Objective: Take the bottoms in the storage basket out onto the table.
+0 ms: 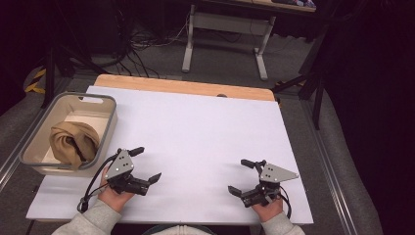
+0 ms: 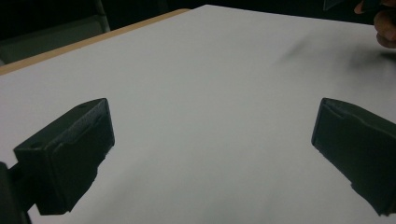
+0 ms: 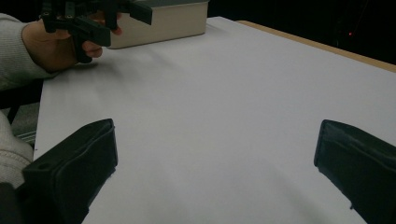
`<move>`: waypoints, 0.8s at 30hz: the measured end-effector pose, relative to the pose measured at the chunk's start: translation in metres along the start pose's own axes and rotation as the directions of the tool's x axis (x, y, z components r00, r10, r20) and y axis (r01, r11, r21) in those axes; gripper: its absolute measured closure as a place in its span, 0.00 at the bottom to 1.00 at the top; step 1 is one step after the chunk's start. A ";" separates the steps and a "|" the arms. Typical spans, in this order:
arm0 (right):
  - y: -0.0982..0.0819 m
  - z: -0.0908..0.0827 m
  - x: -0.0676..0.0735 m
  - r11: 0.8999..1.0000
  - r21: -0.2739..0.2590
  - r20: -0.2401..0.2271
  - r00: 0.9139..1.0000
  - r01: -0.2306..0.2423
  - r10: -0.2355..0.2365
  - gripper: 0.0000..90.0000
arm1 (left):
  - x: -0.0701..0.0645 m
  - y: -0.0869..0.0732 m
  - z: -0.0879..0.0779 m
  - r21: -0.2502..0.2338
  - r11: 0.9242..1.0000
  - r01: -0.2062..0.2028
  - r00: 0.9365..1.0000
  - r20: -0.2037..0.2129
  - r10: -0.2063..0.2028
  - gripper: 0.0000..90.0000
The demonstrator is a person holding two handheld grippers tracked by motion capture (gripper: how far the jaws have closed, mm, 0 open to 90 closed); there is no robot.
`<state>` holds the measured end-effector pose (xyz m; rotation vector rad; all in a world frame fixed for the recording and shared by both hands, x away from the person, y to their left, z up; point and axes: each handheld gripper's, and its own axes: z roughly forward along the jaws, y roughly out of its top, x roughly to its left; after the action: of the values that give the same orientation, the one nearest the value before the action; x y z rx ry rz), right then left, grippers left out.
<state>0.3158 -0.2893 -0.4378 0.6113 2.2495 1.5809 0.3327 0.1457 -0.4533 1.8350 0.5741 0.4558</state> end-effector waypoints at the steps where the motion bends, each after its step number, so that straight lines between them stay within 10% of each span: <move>1: 0.000 0.000 0.000 1.000 0.003 -0.001 1.000 -0.001 0.001 0.00 | -0.001 0.001 0.000 -0.006 1.000 -0.002 1.000 -0.003 0.002 0.00; 24: -0.002 0.003 -0.001 1.000 0.021 -0.008 1.000 -0.006 0.007 0.00 | -0.003 0.016 -0.011 -0.040 0.999 -0.004 0.998 0.068 0.006 0.06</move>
<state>0.3179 -0.2875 -0.4407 0.6198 2.2750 1.5671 0.3272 0.1481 -0.4345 1.8071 0.5109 0.4038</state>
